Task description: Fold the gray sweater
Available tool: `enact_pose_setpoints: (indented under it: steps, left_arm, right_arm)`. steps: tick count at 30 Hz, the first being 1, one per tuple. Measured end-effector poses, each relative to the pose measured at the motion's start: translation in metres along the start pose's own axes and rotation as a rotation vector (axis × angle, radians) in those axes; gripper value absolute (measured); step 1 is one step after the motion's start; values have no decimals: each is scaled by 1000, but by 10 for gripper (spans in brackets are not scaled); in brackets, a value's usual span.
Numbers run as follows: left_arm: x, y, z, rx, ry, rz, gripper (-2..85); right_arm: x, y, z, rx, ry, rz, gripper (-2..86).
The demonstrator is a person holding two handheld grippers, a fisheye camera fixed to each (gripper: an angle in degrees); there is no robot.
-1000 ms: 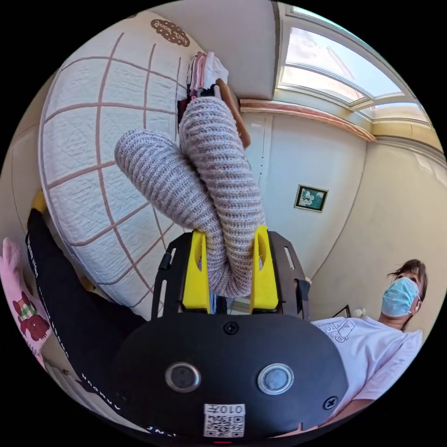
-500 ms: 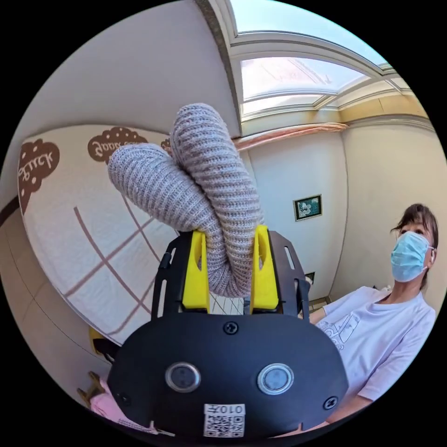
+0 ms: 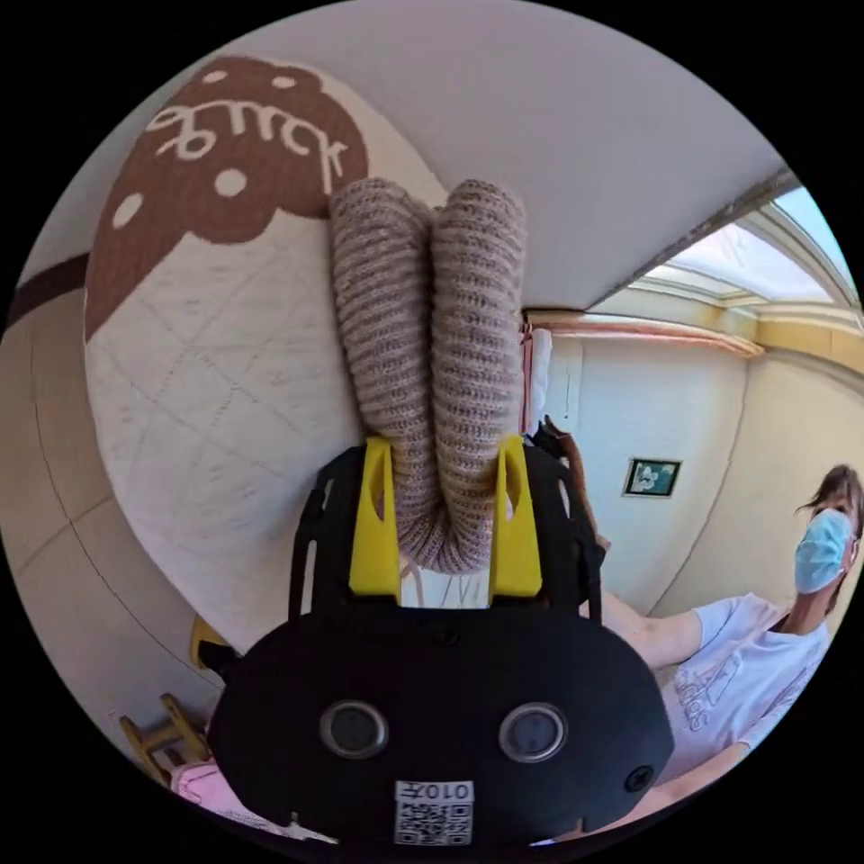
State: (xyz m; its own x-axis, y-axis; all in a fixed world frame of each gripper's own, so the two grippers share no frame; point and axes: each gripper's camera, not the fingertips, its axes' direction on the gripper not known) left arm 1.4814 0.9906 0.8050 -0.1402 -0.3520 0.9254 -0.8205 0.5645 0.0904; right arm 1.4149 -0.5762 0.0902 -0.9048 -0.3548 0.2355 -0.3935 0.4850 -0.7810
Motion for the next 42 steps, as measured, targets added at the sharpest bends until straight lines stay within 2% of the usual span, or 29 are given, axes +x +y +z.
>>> enact_pose_setpoints:
  steps: [3,5,7,8,11,13,16,18,19,23,24,26,28,30,32,34,37,42]
  left_arm:
    - [46,14,-9,64,-165,79,142]
    - [75,27,-19,143,-240,124,133]
    - [123,45,-24,244,-441,206,123]
    - [136,47,-20,256,-485,242,121]
    - [192,42,32,159,-622,456,109]
    - [221,35,93,88,-763,644,98]
    - [220,17,157,37,-891,722,83]
    - [203,4,188,-27,-930,718,73]
    - [199,-1,198,-8,-918,735,67]
    - [202,-22,232,-80,-938,757,52]
    - [202,-28,239,-91,-927,750,46]
    - [201,-39,240,-106,-860,696,36]
    - [206,-50,222,-71,-704,611,21]
    - [217,-44,198,70,-624,592,14]
    - [229,-35,183,144,-576,590,14]
    - [245,-23,181,171,-523,596,19]
    - [266,-17,206,126,-362,634,25]
    - [333,-13,269,12,-186,773,37]
  right_arm:
    - [-37,0,-9,-6,123,-78,76]
    - [-75,13,-18,8,309,-156,74]
    - [-101,29,-30,76,458,-204,73]
    - [-115,40,-40,128,499,-219,73]
    - [-159,63,-52,244,460,-328,73]
    - [-186,68,-38,235,424,-446,75]
    - [-210,62,8,151,448,-556,77]
    - [-203,47,46,-43,457,-516,79]
    - [-197,38,64,-155,466,-468,79]
    - [-226,22,30,-232,442,-500,70]
    - [-235,25,16,-200,451,-534,68]
    - [-270,50,-61,19,522,-623,89]
    - [-286,79,-132,199,631,-605,105]
    - [-290,114,-207,385,766,-513,118]
    - [-279,166,-303,596,902,-308,142]
    - [-264,200,-363,685,961,-102,161]
    - [-233,239,-422,727,862,129,172]
    - [-226,239,-436,677,787,132,148]
